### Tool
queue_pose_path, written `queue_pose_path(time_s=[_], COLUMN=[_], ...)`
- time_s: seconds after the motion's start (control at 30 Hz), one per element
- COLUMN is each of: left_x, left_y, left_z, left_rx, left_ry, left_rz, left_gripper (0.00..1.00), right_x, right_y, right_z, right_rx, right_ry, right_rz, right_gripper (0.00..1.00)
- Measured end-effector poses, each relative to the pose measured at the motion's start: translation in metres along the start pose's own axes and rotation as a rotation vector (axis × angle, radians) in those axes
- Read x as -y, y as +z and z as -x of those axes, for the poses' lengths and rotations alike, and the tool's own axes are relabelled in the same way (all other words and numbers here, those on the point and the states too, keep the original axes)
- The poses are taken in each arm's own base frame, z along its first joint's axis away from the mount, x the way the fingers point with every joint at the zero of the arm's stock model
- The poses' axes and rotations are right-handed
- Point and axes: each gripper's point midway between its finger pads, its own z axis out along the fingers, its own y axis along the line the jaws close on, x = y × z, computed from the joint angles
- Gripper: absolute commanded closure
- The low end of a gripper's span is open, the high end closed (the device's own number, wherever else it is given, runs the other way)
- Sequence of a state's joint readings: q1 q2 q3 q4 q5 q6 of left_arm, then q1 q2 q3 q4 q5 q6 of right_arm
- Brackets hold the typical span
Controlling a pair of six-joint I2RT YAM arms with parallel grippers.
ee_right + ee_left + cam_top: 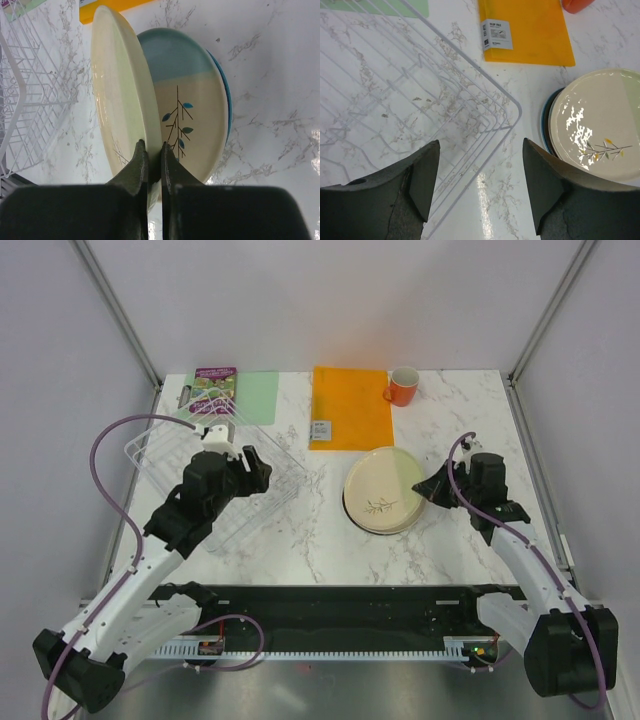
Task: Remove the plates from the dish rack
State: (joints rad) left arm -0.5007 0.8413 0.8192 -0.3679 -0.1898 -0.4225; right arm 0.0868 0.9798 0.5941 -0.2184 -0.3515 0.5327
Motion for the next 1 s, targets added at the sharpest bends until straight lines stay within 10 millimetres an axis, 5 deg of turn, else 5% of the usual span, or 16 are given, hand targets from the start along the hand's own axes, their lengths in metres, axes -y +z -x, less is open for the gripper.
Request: queue_pose_path(time_s=[0.17, 0.23, 0.27, 0.7, 0.83, 0.93, 0.97, 1.0], left_x=[-0.019, -0.023, -0.025, -0.031, -0.033, -0.035, -0.035, -0.035], left_y=[-0.005, -0.007, -0.007, -0.009, -0.01, -0.011, -0.011, -0.012], left_z=[-0.001, -0.001, -0.001, -0.009, -0.009, -0.009, -0.009, -0.008], left_rx=[0.005, 0.01, 0.01, -0.02, -0.022, -0.019, -0.018, -0.017], left_ry=[0.02, 0.025, 0.027, 0.041, 0.043, 0.043, 0.044, 0.047], left_rz=[0.09, 0.113, 0.122, 0.147, 0.156, 0.163, 0.164, 0.165], left_gripper=[0.26, 0.26, 0.26, 0.26, 0.25, 0.19, 0.0, 0.0], right_x=[0.004, 0.005, 0.005, 0.026, 0.029, 0.029, 0.029, 0.029], right_y=[0.001, 0.001, 0.001, -0.003, -0.007, -0.013, -0.016, -0.019], right_z=[-0.003, -0.004, -0.004, -0.029, -0.028, -0.021, -0.017, -0.013], right_rx=[-0.017, -0.019, -0.02, -0.12, -0.106, -0.077, -0.063, -0.048], right_ry=[0.007, 0.009, 0.01, -0.001, -0.019, -0.043, -0.055, -0.067], right_rz=[-0.009, -0.014, -0.015, -0.103, -0.121, -0.141, -0.15, -0.159], right_gripper=[0.98, 0.86, 0.7, 0.28, 0.04, 0.02, 0.02, 0.02])
